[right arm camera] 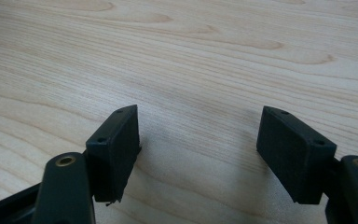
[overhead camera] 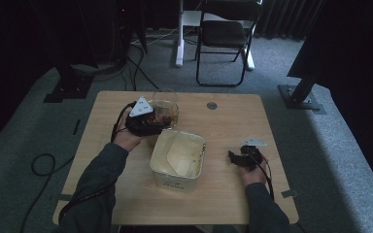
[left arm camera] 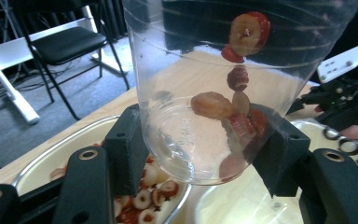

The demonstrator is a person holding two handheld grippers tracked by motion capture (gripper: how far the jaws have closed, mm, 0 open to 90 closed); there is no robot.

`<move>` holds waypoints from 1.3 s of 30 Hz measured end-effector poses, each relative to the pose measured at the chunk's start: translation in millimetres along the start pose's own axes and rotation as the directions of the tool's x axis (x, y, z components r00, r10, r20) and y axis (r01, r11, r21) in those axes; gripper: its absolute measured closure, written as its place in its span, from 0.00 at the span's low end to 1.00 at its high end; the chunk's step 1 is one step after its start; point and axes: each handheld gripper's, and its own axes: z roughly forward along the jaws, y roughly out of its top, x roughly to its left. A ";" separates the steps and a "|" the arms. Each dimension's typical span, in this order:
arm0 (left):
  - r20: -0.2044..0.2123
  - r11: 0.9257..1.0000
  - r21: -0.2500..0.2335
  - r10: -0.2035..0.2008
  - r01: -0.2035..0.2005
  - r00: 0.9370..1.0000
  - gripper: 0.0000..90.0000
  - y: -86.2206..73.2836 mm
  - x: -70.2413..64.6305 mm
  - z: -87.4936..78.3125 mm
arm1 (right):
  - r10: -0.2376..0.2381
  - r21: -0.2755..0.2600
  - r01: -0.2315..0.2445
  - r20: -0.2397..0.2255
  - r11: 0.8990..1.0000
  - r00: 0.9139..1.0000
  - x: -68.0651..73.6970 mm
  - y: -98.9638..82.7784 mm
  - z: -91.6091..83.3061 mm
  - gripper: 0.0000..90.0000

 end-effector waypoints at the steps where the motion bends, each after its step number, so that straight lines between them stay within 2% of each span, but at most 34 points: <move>1: 0.006 1.000 -0.004 -0.002 0.002 1.000 0.47 -0.2 -1.6 0.4 | 0.000 0.001 0.000 0.000 1.000 1.000 0.0 0.0 0.0 0.33; 9: 0.066 1.000 -0.001 0.005 -0.005 0.998 0.46 -3.6 -19.0 6.2 | 0.000 0.001 0.000 0.000 1.000 1.000 0.0 0.0 -0.1 0.33; 15: 0.102 1.000 -0.011 0.009 -0.008 0.995 0.46 -4.0 -30.7 2.6 | -0.001 0.000 0.001 0.000 1.000 1.000 0.0 0.0 0.0 0.33; 20: 0.136 1.000 -0.026 0.014 -0.010 0.991 0.46 -4.5 -38.6 -2.0 | -0.001 0.001 0.001 0.000 1.000 1.000 0.1 0.0 -0.1 0.33; 25: 0.176 0.999 -0.027 0.050 -0.046 0.983 0.45 -5.0 -49.9 -3.5 | 0.000 0.001 0.000 -0.001 1.000 1.000 0.1 0.0 -0.1 0.33; 39: 0.194 0.998 -0.006 0.058 -0.058 0.979 0.47 -8.1 -56.8 3.2 | 0.000 0.001 0.000 0.000 1.000 1.000 0.1 0.0 -0.1 0.33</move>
